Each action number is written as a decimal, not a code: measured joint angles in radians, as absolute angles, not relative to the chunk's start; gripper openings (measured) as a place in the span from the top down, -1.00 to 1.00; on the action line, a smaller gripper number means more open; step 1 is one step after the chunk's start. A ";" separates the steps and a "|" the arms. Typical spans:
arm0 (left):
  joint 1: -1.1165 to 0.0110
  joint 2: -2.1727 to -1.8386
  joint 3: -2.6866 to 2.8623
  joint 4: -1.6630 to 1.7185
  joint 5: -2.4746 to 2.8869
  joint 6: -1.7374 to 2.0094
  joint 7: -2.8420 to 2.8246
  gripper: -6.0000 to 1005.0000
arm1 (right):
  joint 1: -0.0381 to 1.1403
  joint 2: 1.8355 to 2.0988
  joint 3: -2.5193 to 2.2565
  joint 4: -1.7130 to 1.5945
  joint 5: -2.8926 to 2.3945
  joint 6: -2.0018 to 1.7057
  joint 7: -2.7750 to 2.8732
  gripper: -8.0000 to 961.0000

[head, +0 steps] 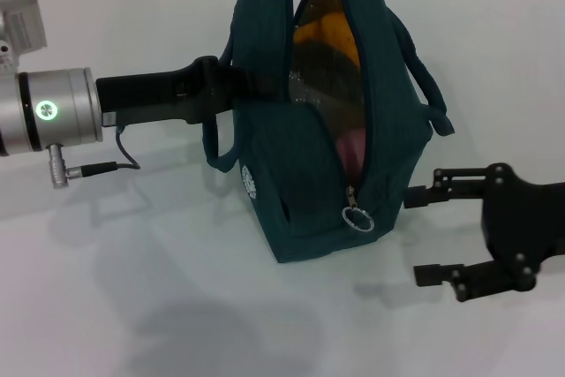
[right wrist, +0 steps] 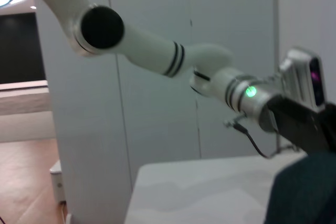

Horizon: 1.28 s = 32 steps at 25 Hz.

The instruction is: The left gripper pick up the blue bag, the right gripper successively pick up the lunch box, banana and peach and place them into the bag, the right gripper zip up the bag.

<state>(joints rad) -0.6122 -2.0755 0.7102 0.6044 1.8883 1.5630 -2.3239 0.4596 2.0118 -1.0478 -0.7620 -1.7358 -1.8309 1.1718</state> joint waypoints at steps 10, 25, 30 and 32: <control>-0.613 -2.075 0.710 0.604 1.888 1.563 -2.326 0.92 | 0.468 2.021 -1.167 -0.702 -1.726 -1.693 1.170 -0.60; -0.625 -2.072 0.711 0.604 1.888 1.563 -2.328 0.92 | 0.503 2.023 -1.179 -0.623 -1.664 -1.634 1.170 -0.60; -0.627 -2.071 0.713 0.604 1.888 1.563 -2.330 0.92 | 0.533 2.026 -1.180 -0.569 -1.659 -1.607 1.175 -0.60; -0.627 -2.070 0.713 0.604 1.888 1.563 -2.330 0.92 | 0.537 2.027 -1.180 -0.559 -1.659 -1.603 1.173 -0.60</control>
<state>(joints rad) -0.6273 -2.0704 0.7132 0.6044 1.8884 1.5631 -2.3301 0.5369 2.0267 -1.1796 -0.5593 -1.6591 -1.6030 1.1733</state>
